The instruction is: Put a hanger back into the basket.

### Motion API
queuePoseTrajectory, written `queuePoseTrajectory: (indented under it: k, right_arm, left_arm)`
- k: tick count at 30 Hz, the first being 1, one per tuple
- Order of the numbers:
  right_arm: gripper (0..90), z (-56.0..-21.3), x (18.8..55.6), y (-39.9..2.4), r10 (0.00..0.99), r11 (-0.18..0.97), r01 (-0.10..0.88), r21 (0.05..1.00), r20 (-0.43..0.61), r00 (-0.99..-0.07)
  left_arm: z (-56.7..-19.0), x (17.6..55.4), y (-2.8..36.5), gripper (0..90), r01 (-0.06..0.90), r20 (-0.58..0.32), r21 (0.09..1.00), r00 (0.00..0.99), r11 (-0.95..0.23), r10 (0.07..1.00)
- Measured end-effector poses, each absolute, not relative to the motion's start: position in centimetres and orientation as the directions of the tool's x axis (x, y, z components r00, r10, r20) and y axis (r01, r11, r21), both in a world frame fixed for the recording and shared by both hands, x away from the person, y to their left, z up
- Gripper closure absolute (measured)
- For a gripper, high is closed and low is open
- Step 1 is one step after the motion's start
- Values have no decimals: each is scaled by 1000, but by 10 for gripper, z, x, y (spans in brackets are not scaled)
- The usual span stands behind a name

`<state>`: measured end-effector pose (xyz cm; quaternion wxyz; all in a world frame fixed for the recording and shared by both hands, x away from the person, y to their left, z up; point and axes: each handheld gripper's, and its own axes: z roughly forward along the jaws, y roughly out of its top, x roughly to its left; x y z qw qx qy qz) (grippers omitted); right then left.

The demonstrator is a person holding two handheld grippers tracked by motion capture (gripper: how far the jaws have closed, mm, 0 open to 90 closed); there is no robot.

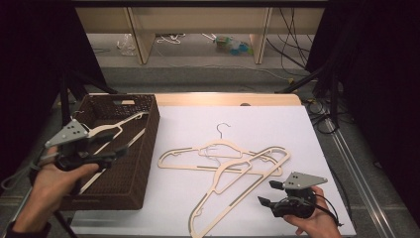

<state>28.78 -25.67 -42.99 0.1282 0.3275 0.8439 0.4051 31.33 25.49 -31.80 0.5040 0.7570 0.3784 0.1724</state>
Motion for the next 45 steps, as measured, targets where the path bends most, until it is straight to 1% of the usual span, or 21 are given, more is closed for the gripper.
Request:
queuePoseTrajectory:
  k: [3, 5, 11, 14, 19, 26, 29, 30, 31, 32, 35, 36, 39, 41, 42, 43, 44, 45]
  right_arm:
    - [349, -431, 288, -257, 656, 455, 455, 765, 58, -753]
    - [349, -431, 288, -256, 654, 456, 455, 765, 58, -754]
    - [349, -431, 287, -257, 654, 455, 453, 767, 57, -754]
    - [347, -432, 288, -256, 651, 457, 455, 765, 61, -756]
    - [333, -433, 288, -256, 650, 460, 454, 763, 58, -758]
    - [305, -433, 290, -254, 655, 453, 457, 766, 62, -753]
    - [302, -434, 293, -253, 653, 458, 448, 768, 52, -756]
    - [302, -434, 294, -252, 657, 453, 451, 769, 53, -752]
    - [302, -434, 295, -251, 653, 457, 446, 769, 50, -755]
    - [302, -435, 298, -250, 651, 462, 433, 774, 36, -758]
    - [303, -435, 307, -247, 648, 469, 429, 772, 29, -761]
    - [304, -434, 310, -246, 651, 467, 430, 773, 28, -758]
    - [311, -433, 324, -243, 643, 479, 404, 779, 2, -765]
    - [311, -432, 333, -241, 647, 481, 408, 776, 0, -762]
    - [311, -433, 338, -240, 647, 480, 407, 777, 0, -763]
    - [311, -433, 342, -239, 645, 483, 416, 771, 7, -764]
    - [311, -434, 346, -237, 648, 488, 414, 768, -2, -761]
    - [311, -435, 351, -235, 642, 500, 408, 764, -10, -767]
  left_arm:
    - [-324, 304, 227, 332, 373, -108, 897, 704, -236, 702]
    - [-333, 300, 208, 327, 380, -137, 895, 733, -235, 666]
    - [-368, 302, 159, 302, 409, -172, 868, 781, -283, 601]
    - [-382, 304, 142, 300, 406, -144, 850, 792, -336, 593]
    - [-408, 307, 120, 290, 419, -136, 823, 802, -385, 581]
    - [-433, 308, 104, 274, 431, -156, 808, 813, -401, 560]
    - [-441, 306, 100, 259, 411, -137, 813, 822, -412, 552]
    - [-442, 306, 101, 252, 397, -116, 810, 830, -431, 546]
    - [-445, 305, 99, 251, 414, -138, 812, 821, -412, 554]
    - [-446, 305, 100, 250, 396, -119, 811, 832, -430, 542]
    - [-450, 305, 101, 248, 414, -137, 802, 829, -430, 542]
    - [-452, 304, 100, 248, 416, -136, 808, 821, -418, 554]
    - [-455, 304, 102, 247, 403, -114, 804, 827, -438, 550]
    - [-454, 304, 103, 247, 395, -111, 809, 830, -436, 547]
    - [-454, 304, 104, 247, 413, -127, 807, 820, -422, 558]
    - [-454, 305, 105, 247, 402, -112, 806, 824, -435, 555]
    - [-453, 305, 107, 247, 410, -123, 801, 826, -436, 550]
    - [-454, 304, 106, 247, 412, -130, 813, 818, -412, 561]
